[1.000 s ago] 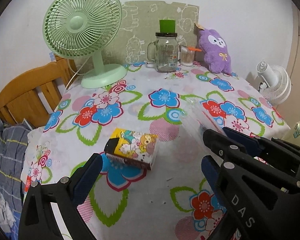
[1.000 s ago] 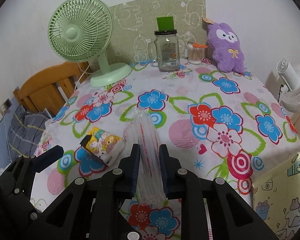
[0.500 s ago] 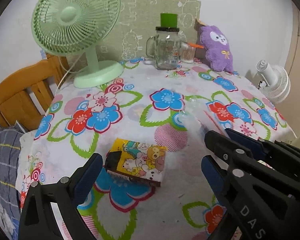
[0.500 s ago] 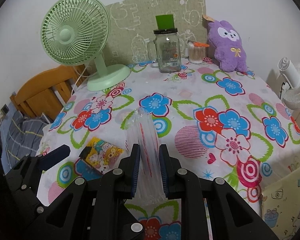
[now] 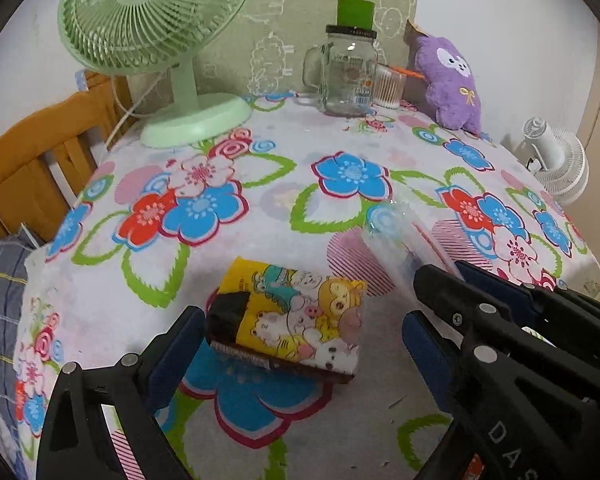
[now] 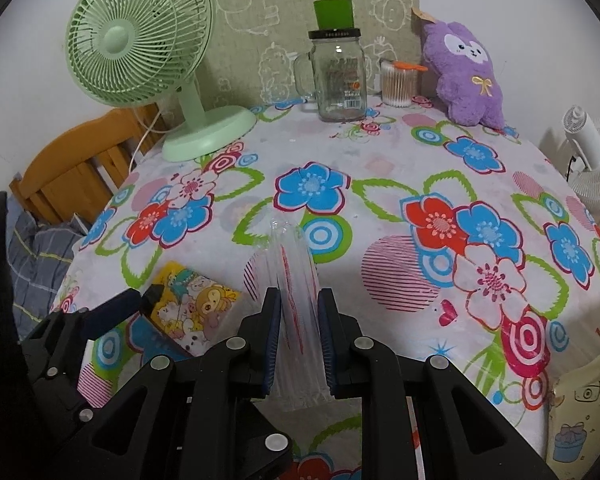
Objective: Organize soft objects
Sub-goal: 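Close left tool on yellow snack box while right tool holds straw pack, then lift and carry snack box with left tool while right tool carries straw pack to box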
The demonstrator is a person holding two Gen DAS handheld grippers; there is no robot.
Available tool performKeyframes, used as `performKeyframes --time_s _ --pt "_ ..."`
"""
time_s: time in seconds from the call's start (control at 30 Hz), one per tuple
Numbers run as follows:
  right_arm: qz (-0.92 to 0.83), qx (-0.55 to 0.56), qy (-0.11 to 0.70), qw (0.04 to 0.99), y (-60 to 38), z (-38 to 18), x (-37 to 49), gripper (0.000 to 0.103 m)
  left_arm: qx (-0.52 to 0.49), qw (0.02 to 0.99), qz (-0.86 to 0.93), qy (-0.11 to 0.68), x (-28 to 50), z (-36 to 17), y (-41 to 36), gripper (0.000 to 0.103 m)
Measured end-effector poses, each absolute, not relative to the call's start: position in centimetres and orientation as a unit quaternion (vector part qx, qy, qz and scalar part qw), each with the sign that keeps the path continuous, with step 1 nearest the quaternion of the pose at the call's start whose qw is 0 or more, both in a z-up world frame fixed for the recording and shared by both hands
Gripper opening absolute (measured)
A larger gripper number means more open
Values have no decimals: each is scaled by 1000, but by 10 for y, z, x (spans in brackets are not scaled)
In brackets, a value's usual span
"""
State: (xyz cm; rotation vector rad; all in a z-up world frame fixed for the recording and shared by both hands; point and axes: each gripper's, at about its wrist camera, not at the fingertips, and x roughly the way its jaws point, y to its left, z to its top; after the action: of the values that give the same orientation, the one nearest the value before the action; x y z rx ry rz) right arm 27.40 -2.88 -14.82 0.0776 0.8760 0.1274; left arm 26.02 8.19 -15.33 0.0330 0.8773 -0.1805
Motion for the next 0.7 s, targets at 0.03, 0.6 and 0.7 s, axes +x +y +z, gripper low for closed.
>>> performKeyframes --time_s 0.03,0.6,0.7 --pt "61 37 425 903 -29 -149 274 22 16 900 -86 426 260 -154 82 91" --pt "71 35 431 899 -30 -145 264 20 11 901 -80 426 246 -150 78 77" --pt "77 32 432 898 -32 -142 256 20 15 903 -72 424 237 -146 76 76"
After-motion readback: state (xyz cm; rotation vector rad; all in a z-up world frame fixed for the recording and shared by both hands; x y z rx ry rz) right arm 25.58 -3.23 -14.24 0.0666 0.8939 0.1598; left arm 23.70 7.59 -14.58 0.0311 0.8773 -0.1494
